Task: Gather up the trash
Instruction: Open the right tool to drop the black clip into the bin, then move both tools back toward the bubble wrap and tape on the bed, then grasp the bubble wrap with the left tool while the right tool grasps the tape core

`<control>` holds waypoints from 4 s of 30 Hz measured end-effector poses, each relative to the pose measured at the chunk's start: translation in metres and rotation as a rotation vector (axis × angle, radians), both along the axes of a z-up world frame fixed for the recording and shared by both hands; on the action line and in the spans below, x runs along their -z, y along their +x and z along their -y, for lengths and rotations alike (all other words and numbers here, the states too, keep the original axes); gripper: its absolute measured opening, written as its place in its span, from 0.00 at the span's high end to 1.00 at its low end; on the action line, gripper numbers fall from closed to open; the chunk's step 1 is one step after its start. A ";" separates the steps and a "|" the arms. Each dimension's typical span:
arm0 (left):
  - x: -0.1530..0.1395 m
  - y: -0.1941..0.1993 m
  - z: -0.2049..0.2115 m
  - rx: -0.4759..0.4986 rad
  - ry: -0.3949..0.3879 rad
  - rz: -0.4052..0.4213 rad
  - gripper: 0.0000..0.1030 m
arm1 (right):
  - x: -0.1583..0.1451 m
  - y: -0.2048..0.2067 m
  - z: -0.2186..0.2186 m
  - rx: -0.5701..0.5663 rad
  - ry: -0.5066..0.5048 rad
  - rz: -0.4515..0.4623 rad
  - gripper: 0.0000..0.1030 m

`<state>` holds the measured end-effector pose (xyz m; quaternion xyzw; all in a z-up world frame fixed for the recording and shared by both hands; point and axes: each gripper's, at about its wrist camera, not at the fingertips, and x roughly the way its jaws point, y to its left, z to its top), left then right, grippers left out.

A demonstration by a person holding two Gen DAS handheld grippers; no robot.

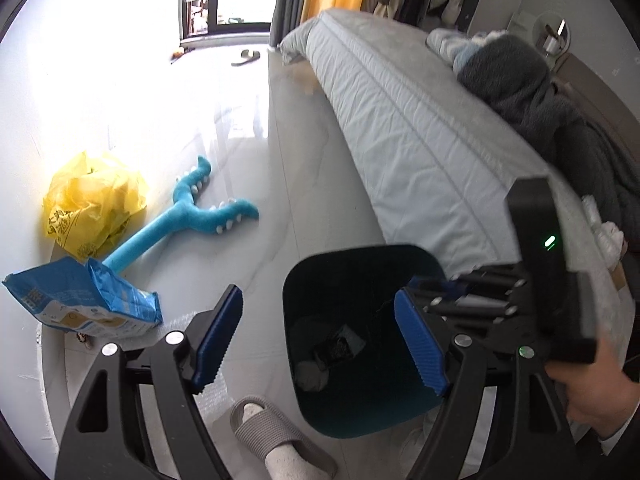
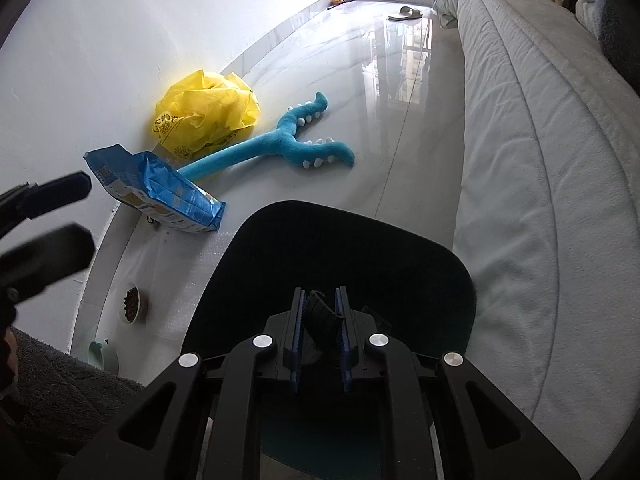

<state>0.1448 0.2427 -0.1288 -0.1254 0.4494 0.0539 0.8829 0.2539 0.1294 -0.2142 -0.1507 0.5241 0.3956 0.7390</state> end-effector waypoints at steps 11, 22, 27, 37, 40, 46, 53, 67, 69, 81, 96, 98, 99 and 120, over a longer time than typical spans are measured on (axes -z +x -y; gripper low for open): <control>-0.047 -0.006 0.000 -0.020 0.005 0.161 0.30 | 0.011 -0.007 -0.004 -0.035 -0.052 -0.024 0.66; -0.077 -0.012 0.013 -0.017 0.046 0.258 0.31 | -0.009 -0.018 0.003 -0.082 -0.040 0.027 0.50; -0.091 -0.010 0.023 -0.012 0.054 0.303 0.31 | -0.034 -0.022 0.015 -0.089 0.029 0.052 0.48; -0.103 -0.003 0.053 0.012 0.065 0.360 0.27 | -0.097 -0.023 0.070 -0.051 0.149 0.176 0.38; -0.106 0.000 0.066 0.030 0.062 0.373 0.24 | -0.112 -0.018 0.092 -0.012 0.177 0.200 0.38; -0.108 0.011 0.099 0.080 0.066 0.377 0.20 | -0.128 -0.011 0.136 0.058 0.204 0.231 0.36; -0.111 0.021 0.130 0.130 0.062 0.385 0.18 | -0.135 -0.006 0.185 0.133 0.207 0.261 0.34; -0.110 0.053 0.199 0.277 0.051 0.354 0.17 | -0.136 -0.008 0.273 0.291 0.188 0.310 0.34; -0.108 0.057 0.210 0.298 0.045 0.344 0.17 | -0.136 -0.008 0.285 0.309 0.187 0.313 0.34; -0.087 0.085 0.265 0.423 0.039 0.288 0.17 | -0.130 -0.015 0.336 0.398 0.162 0.331 0.34; -0.059 0.112 0.312 0.525 -0.093 0.164 0.17 | -0.115 -0.014 0.380 0.473 0.165 0.288 0.34; -0.056 0.113 0.317 0.529 -0.090 0.154 0.17 | -0.111 -0.013 0.382 0.474 0.160 0.278 0.34; -0.055 0.114 0.320 0.533 -0.093 0.149 0.17 | -0.110 -0.013 0.384 0.476 0.161 0.272 0.34; -0.032 0.122 0.346 0.546 -0.167 0.063 0.22 | -0.087 -0.003 0.395 0.474 0.215 0.172 0.60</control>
